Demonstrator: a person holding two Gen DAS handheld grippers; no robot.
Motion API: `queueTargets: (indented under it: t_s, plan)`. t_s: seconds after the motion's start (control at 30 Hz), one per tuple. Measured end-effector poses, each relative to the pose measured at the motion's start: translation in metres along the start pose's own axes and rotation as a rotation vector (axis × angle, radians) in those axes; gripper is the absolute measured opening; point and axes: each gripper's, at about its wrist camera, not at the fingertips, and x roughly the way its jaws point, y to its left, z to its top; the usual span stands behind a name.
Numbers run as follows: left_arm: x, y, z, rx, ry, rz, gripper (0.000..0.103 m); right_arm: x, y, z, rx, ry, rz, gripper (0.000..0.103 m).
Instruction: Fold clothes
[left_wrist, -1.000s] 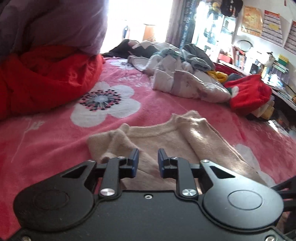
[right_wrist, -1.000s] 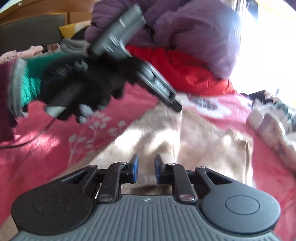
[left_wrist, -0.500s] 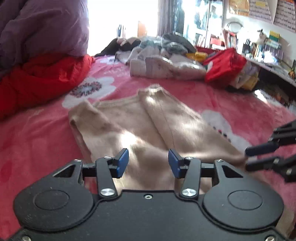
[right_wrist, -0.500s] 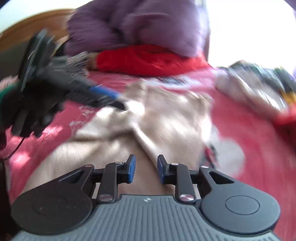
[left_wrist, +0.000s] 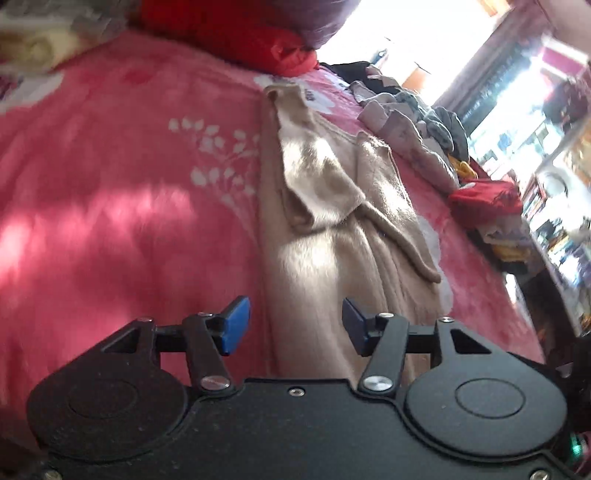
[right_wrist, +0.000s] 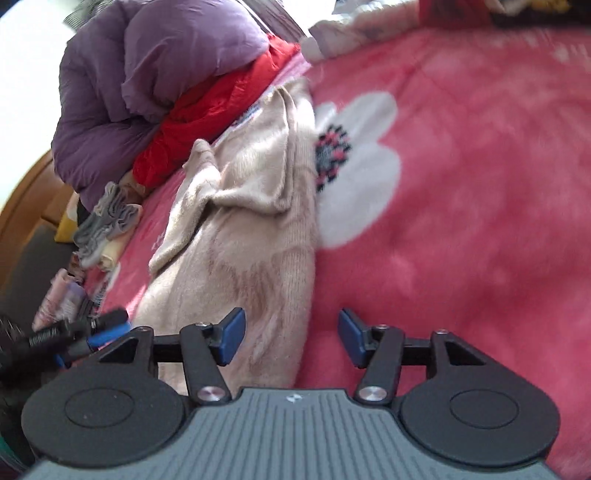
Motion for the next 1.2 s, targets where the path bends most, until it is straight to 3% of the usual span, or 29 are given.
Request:
queueTargets:
  t_s: [0.07,0.27,0.3,0.33,0.37,0.4,0.53,0.57,0.6,0.7,0.73,0.8,0.87,1.0,1.07,1.2]
  plan:
    - [0.001,0.013,-0.013,-0.106,0.049,-0.042,0.056,-0.002,-0.004,-0.010,0.045,0.014,0.027,0.057]
    - [-0.006,0.017,-0.040,-0.258,0.067,-0.127,0.054,-0.010,-0.001,-0.034,0.141,0.018,0.100,0.057]
    - [-0.004,0.014,-0.042,-0.244,0.071,-0.116,0.049,-0.011,0.000,-0.038,0.155,0.016,0.112,0.057]
    - [-0.001,0.011,-0.043,-0.230,0.076,-0.105,0.030,-0.012,0.005,-0.037,0.136,0.019,0.112,0.057]
    - [0.001,0.009,-0.044,-0.216,0.080,-0.094,0.018,-0.014,0.010,-0.036,0.116,0.023,0.111,0.045]
    - [-0.001,0.007,-0.044,-0.220,0.065,-0.084,0.011,-0.015,0.015,-0.036,0.096,0.026,0.111,0.012]
    - [-0.037,-0.009,-0.049,-0.163,-0.053,-0.078,0.009,-0.020,0.028,-0.034,0.029,0.046,0.093,0.013]
    - [-0.036,-0.008,-0.053,-0.170,-0.037,-0.068,0.009,-0.022,0.026,-0.035,0.022,0.055,0.078,0.013]
    - [-0.025,-0.001,-0.058,-0.203,0.027,-0.053,0.009,-0.023,0.025,-0.036,0.015,0.065,0.062,0.013]
    - [-0.018,0.013,-0.060,-0.252,0.099,-0.044,0.018,-0.014,0.014,-0.040,0.053,0.116,0.037,0.018]
    - [-0.023,0.013,-0.056,-0.262,0.093,-0.052,0.029,-0.018,0.015,-0.037,0.068,0.121,0.045,0.021]
    - [-0.037,0.010,-0.051,-0.224,0.025,-0.023,0.051,-0.029,0.026,-0.033,0.013,0.100,0.023,0.048]
    - [-0.044,0.004,-0.046,-0.163,-0.029,0.012,0.051,-0.045,0.035,-0.032,-0.068,0.035,-0.030,0.058]
    - [-0.044,-0.006,-0.032,-0.077,-0.080,0.009,0.051,-0.060,0.035,-0.022,-0.146,-0.091,-0.080,0.058]
    - [-0.038,-0.010,-0.016,-0.023,-0.098,0.020,0.051,-0.057,0.031,-0.012,-0.180,-0.121,-0.099,0.057]
    - [-0.016,-0.005,0.022,-0.009,-0.128,-0.014,0.051,-0.040,0.009,0.021,-0.127,-0.114,-0.044,0.057]
